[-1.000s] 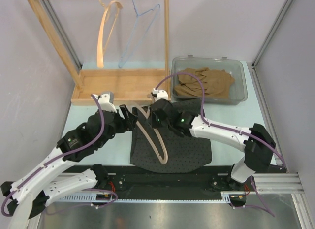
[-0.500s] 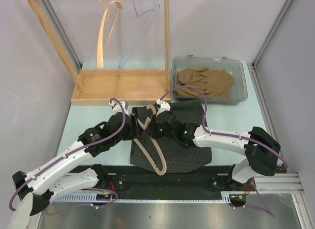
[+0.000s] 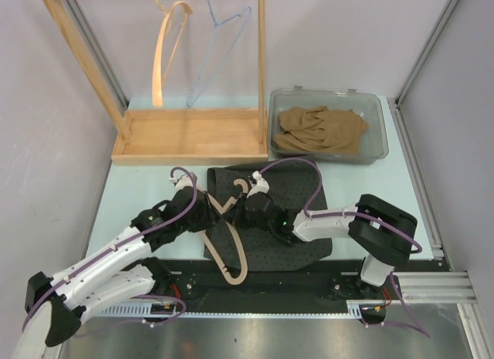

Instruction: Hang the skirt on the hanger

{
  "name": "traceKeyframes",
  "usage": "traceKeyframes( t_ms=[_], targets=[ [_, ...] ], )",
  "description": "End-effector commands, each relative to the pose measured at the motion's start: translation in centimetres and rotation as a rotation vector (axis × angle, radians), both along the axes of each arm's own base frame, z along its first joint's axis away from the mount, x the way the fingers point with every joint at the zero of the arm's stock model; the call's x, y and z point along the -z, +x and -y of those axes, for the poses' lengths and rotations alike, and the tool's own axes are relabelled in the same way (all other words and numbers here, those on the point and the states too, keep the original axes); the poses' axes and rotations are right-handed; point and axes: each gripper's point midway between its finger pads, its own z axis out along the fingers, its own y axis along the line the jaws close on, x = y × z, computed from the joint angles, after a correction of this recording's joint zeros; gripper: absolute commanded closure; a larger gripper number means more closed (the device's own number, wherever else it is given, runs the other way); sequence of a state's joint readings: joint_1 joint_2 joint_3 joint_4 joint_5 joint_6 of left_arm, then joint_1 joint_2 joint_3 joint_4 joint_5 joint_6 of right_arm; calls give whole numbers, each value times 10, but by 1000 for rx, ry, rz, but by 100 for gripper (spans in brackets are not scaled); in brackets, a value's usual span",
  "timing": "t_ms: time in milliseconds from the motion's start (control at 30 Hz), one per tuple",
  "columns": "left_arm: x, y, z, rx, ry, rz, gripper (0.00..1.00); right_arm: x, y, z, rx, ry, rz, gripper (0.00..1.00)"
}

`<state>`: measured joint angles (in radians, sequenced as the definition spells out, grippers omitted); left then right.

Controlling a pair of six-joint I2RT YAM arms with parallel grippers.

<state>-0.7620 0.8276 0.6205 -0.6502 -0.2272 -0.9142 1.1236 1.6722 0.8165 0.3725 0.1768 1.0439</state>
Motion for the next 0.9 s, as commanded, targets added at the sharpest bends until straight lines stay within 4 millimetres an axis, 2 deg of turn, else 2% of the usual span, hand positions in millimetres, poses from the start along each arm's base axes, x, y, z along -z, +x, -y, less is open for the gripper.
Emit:
traceKeyframes(
  t_ms=[0,100,267,367,500,600,867],
  targets=[
    [-3,7,8,-18,-64,4,50,-18,11,-16,83,134,31,100],
    [10,0,3,-12,-13,-58,50,-17,12,-17,105,138,37,100],
    [33,-15,-7,-11,44,-145,49,1,-3,-17,113,93,10,100],
    [47,-23,-7,-10,24,-177,49,7,-13,-22,90,109,-6,100],
    [57,-28,-1,10,-17,-185,50,13,-17,-29,74,140,-24,100],
    [68,-32,-5,11,0,-202,49,21,-18,-34,71,157,-46,100],
    [90,-41,-22,0,109,-258,33,33,-19,-32,77,139,-65,100]
  ],
)
